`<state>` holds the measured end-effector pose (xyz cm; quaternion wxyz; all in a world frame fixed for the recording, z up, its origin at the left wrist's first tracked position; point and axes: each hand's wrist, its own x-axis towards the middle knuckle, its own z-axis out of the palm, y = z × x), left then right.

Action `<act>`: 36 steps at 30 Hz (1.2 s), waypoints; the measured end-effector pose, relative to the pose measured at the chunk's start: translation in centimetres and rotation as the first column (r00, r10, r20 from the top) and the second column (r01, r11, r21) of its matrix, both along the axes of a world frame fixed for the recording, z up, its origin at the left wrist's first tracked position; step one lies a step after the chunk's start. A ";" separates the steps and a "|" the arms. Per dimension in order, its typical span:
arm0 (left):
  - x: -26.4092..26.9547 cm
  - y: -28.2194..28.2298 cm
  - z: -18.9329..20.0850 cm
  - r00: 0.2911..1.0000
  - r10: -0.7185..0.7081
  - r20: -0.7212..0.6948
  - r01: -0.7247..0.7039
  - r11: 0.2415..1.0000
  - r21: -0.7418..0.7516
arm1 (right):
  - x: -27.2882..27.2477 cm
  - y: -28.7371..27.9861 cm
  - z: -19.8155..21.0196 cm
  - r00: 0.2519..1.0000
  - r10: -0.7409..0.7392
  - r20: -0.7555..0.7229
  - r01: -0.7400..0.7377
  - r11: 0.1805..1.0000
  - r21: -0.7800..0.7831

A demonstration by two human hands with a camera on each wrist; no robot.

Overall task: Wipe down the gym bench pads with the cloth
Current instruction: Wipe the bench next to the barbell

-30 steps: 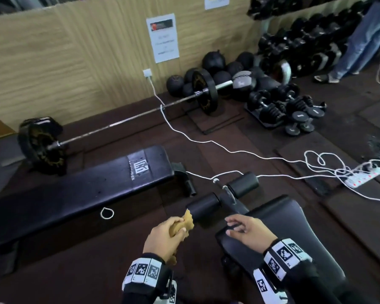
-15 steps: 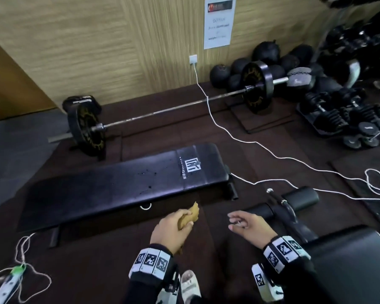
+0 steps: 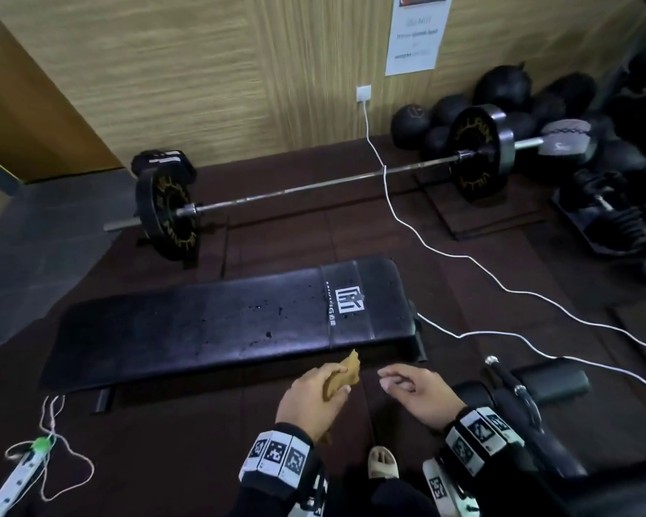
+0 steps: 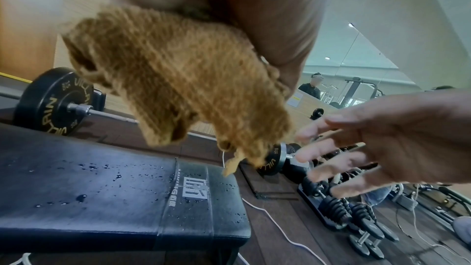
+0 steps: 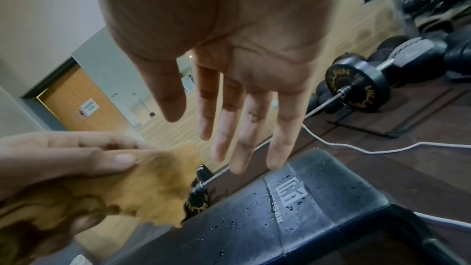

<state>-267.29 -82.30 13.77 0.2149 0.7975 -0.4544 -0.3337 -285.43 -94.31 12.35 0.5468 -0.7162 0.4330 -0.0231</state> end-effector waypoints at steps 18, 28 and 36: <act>4.3 -16.3 -28.5 0.999 -0.032 -0.030 0.026 0.982 -0.189 | 11.6 -12.5 -28.5 0.960 -0.273 0.064 0.279 0.953 -0.120; 9.5 -15.4 -39.8 0.851 0.032 0.524 0.147 0.944 -0.295 | 12.9 -12.0 -36.9 0.990 -0.129 0.053 0.112 0.514 -0.851; 9.8 -15.6 -42.6 0.730 0.166 0.664 0.066 0.949 -0.309 | 15.5 -10.2 -39.8 0.951 -0.031 -0.306 -0.251 0.501 -0.828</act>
